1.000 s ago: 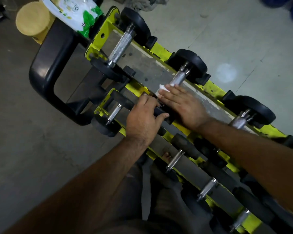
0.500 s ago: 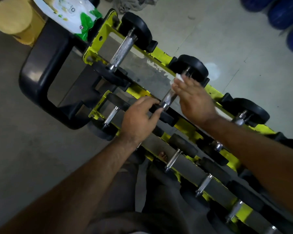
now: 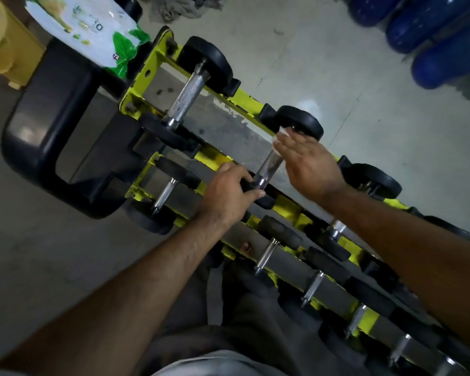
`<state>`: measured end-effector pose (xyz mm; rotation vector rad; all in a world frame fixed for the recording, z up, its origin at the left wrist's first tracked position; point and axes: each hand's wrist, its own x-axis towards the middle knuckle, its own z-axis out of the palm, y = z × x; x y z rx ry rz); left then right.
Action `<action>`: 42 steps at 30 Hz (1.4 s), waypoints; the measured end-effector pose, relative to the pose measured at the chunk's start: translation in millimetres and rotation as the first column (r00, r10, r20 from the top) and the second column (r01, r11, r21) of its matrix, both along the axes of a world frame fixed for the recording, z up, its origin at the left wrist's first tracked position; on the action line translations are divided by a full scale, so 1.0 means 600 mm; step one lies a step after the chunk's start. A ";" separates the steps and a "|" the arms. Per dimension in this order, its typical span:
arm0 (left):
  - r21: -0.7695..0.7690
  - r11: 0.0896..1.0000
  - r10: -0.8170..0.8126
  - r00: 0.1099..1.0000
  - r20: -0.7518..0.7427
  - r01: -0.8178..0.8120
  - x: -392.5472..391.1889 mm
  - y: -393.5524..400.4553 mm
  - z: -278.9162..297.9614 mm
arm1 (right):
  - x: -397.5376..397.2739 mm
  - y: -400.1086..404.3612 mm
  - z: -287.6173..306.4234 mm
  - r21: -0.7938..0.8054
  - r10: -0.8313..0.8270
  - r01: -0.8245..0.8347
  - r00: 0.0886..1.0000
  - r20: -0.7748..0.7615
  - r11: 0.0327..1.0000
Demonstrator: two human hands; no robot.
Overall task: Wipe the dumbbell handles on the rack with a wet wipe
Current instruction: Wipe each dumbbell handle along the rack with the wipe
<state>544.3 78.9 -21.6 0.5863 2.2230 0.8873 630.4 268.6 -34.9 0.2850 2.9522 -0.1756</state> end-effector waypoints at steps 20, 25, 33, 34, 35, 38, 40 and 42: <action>-0.041 0.999 -0.023 0.997 -0.071 0.020 0.034 0.013 0.012 | -0.050 -0.030 0.044 0.163 -0.009 -0.032 0.971 0.241 0.986; -0.033 0.999 -0.021 0.997 -0.075 0.019 0.033 0.006 0.012 | -0.044 -0.050 0.031 0.141 0.043 -0.084 0.962 0.271 0.986; 0.062 0.998 0.017 0.999 -0.052 -0.013 0.037 -0.013 -0.003 | -0.036 -0.063 0.038 0.068 0.155 -0.180 0.949 0.273 0.981; 0.074 0.997 0.022 0.999 -0.047 -0.019 0.038 -0.016 -0.006 | -0.039 -0.051 0.043 0.067 0.139 -0.161 0.957 0.255 0.985; 0.085 0.996 0.026 0.999 -0.039 -0.022 0.038 -0.017 -0.008 | -0.045 -0.035 0.050 0.079 0.081 -0.102 0.970 0.229 0.992; 0.103 0.995 0.022 0.999 -0.025 -0.019 0.038 -0.020 -0.011 | -0.041 -0.028 0.052 0.129 0.020 -0.046 0.979 0.201 0.991; 0.108 0.994 0.028 0.999 -0.020 -0.025 0.037 -0.021 -0.012 | -0.024 -0.057 0.038 0.000 0.193 -0.198 0.958 0.214 0.980; 0.105 0.994 0.031 0.999 -0.014 -0.029 0.037 -0.020 -0.012 | -0.024 -0.052 0.040 -0.099 0.294 -0.278 0.931 0.219 0.955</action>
